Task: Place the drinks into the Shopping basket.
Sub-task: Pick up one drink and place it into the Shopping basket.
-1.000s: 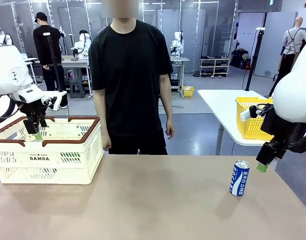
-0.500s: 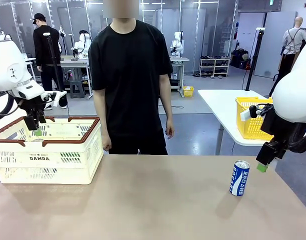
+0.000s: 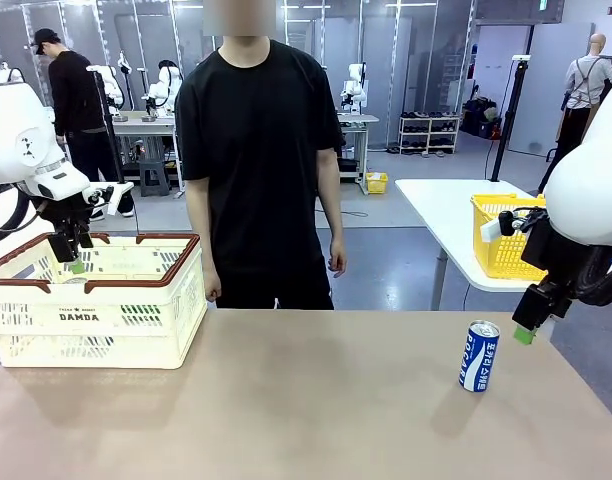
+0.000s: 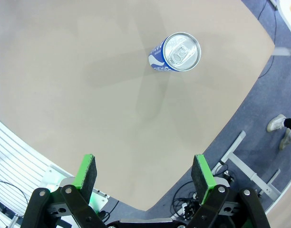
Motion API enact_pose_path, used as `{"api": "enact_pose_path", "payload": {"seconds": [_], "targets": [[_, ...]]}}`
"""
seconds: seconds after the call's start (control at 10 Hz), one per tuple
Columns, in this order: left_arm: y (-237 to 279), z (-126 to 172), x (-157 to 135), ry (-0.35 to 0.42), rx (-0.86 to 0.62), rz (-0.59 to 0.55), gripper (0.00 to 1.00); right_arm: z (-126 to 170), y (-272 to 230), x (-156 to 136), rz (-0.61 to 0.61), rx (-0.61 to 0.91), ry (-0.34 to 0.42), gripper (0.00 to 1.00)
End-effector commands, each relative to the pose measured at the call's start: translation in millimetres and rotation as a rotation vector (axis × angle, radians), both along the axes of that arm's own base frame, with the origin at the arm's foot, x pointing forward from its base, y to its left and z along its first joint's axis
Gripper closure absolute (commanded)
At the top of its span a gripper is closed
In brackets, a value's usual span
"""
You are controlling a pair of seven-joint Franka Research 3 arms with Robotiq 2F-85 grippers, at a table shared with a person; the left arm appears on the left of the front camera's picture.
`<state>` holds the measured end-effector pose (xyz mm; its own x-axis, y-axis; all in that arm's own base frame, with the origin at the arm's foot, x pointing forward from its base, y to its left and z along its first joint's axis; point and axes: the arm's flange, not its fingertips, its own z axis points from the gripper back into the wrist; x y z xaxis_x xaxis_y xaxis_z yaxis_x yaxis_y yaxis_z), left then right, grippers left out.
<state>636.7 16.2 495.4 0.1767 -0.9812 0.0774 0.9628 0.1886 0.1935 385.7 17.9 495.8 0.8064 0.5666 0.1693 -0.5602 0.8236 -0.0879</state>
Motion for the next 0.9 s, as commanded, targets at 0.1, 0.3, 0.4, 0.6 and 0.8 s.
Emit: {"api": "enact_pose_path", "payload": {"seconds": [0.1,0.3,0.4,0.6,0.8], "targets": [[1,0,-1,0.008,-0.001,-0.018,0.0,1,-1,0,0.002,-0.004,0.003,0.0],[-2,20,-3,-0.009,0.013,-0.013,0.0,1,-1,0,0.002,-0.004,0.003,0.0],[-4,44,-16,-0.032,0.041,-0.028,0.0,1,-1,0,0.002,-0.004,0.003,0.0],[-3,73,-45,-0.055,0.061,-0.049,0.0,0,0,0,0.0,0.0,0.0,0.0],[1,93,-89,-0.1,0.08,-0.106,0.0,10,2,20,0.01,0.018,-0.051,0.0]]}}
